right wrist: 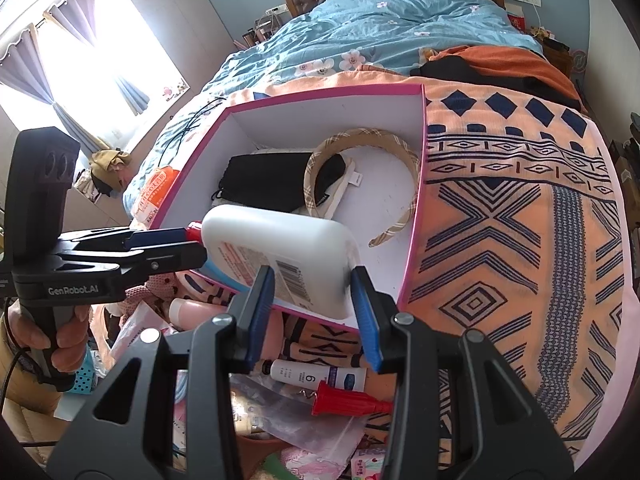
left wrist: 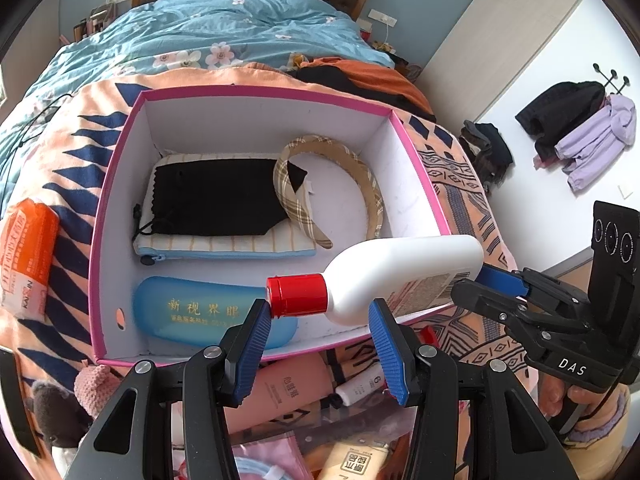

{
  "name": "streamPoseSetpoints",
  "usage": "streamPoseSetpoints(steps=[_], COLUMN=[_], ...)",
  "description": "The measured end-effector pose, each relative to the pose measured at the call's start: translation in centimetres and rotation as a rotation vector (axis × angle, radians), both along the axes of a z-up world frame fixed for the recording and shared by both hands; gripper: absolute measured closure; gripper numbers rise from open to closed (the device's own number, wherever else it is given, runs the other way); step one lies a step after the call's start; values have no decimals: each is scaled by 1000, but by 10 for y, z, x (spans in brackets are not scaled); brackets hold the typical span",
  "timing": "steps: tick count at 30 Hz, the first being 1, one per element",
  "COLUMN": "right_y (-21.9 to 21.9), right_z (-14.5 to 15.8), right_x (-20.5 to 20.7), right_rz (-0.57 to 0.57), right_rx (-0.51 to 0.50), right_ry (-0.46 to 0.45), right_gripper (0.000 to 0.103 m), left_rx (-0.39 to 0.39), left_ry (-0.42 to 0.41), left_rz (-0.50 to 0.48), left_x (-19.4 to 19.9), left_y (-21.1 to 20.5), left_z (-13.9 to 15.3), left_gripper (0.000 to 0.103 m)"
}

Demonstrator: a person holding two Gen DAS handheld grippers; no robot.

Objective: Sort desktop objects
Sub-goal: 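Lift the lotion bottle with the right gripper over the box rim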

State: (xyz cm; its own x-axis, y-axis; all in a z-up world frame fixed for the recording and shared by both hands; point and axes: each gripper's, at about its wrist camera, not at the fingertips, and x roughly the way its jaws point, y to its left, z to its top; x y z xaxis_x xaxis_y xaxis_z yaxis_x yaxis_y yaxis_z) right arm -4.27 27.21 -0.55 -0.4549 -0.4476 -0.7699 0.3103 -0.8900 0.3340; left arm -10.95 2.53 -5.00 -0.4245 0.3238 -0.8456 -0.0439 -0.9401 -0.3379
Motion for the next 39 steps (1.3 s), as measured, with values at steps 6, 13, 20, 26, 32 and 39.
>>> streamPoseSetpoints(steps=[6,13,20,26,32,39], right_y=[-1,-2,-1,-1,0,-2], right_z=[-4,-5,-7,-10,-12,-14], right_x=[-2,-3,-2,-3,-4,-3], right_rz=[2,-2,-3,-5,-8,-5], right_rx=[7,8,10,15,20,27], right_ry=[-12,-20,-30,-37,-43,-48], right_gripper=[60,60,60,60,60,60], left_rx=[2,2,1,5,9,5], left_ry=[-10,-22,-35,-45,-58,-71], left_rz=[4,3,1,0,-3,0], left_x=[-2,-4,-6,-6,-7,-9], left_y=[0,0,1,1,2,2], left_z=[-4,-9,-14,-17,-22,-27], left_gripper=[52,52,52,52,52,52])
